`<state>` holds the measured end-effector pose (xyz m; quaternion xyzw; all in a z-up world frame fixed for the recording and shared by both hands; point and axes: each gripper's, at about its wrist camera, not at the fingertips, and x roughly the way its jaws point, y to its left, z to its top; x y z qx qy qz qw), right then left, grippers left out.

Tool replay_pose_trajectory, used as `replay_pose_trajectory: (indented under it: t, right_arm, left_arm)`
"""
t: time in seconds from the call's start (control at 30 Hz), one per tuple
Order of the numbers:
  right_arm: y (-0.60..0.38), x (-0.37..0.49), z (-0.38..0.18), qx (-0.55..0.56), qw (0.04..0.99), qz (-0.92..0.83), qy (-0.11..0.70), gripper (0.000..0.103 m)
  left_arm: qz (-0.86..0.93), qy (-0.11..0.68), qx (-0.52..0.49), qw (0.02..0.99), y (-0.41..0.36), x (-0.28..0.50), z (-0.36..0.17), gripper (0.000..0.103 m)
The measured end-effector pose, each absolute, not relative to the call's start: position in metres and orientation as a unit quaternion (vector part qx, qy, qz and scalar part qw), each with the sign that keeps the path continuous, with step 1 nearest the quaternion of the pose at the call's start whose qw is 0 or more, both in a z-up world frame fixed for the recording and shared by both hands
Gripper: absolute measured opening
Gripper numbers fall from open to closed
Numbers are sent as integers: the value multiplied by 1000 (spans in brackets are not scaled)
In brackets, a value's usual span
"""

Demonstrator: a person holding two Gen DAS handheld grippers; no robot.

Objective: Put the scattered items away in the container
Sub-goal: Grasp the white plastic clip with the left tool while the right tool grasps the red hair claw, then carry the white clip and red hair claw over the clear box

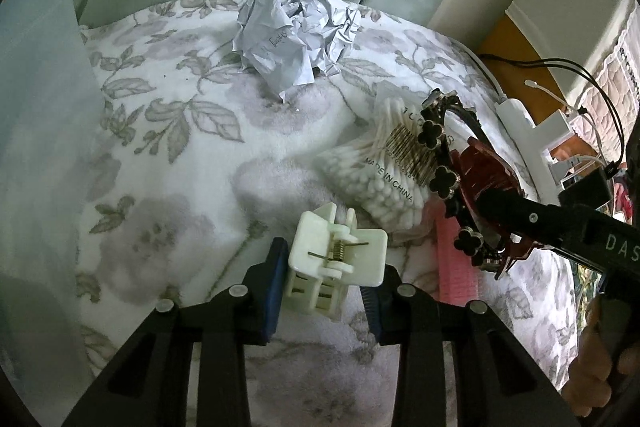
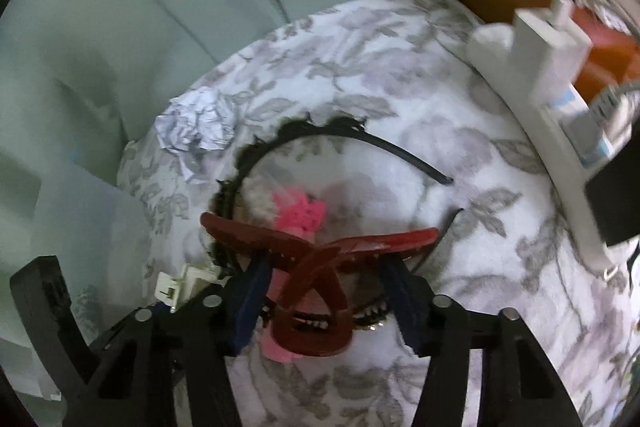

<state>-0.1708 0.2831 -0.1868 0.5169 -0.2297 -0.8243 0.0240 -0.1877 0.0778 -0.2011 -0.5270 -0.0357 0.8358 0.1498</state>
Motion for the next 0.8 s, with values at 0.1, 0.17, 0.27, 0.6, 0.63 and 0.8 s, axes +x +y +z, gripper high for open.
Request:
replay_pose_trajectory:
  t: [0.1, 0.17, 0.27, 0.6, 0.63, 0.8]
  right_arm:
    - [286, -168, -187, 517, 20, -824, -231, 45]
    - [287, -167, -187, 517, 21, -823, -235, 40]
    - [285, -165, -185, 516, 23, -823, -236, 36]
    - [284, -150, -166, 500, 27, -833, -236, 36]
    - [285, -148, -164, 498, 27, -834, -236, 36]
    - [286, -136, -148, 486, 27, -841, -237, 36]
  left_arm:
    - [835, -33, -528, 148, 78, -187, -200, 35]
    - [835, -31, -528, 149, 79, -185, -198, 35]
    - [837, -29, -526, 151, 78, -182, -195, 35]
    - [852, -32, -503, 145, 72, -170, -167, 35]
    - [853, -33, -500, 145, 71, -169, -164, 35]
    - [862, -32, -484, 144, 70, -158, -145, 35]
